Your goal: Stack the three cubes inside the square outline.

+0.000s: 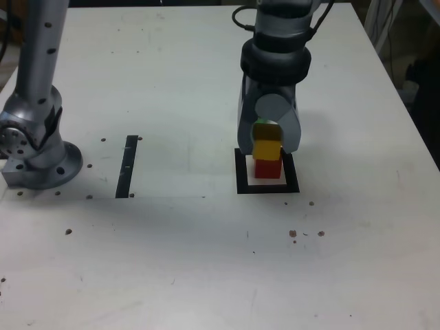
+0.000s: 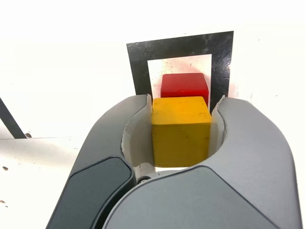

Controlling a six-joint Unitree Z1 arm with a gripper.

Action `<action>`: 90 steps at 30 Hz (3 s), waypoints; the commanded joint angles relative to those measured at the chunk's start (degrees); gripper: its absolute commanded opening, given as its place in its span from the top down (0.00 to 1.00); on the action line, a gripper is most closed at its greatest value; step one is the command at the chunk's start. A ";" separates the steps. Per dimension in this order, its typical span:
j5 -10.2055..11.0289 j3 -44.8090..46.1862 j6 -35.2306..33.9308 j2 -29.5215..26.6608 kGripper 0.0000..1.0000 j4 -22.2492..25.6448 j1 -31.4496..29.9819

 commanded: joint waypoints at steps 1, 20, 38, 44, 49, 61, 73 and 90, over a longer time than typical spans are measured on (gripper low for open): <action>-0.15 0.13 0.13 0.49 0.68 -0.17 -0.08; 2.19 -0.04 -0.33 -2.42 0.01 1.96 -0.07; 13.21 2.49 25.90 -6.56 0.01 4.25 13.56; 12.49 1.49 28.20 0.60 0.04 2.31 13.86; 11.37 0.60 29.13 4.45 0.08 0.39 13.87; 10.59 1.22 29.27 7.01 0.44 -2.48 14.66; 9.44 0.56 30.59 7.66 0.69 -3.60 14.83; 11.33 -5.27 25.71 -2.17 0.84 4.96 12.24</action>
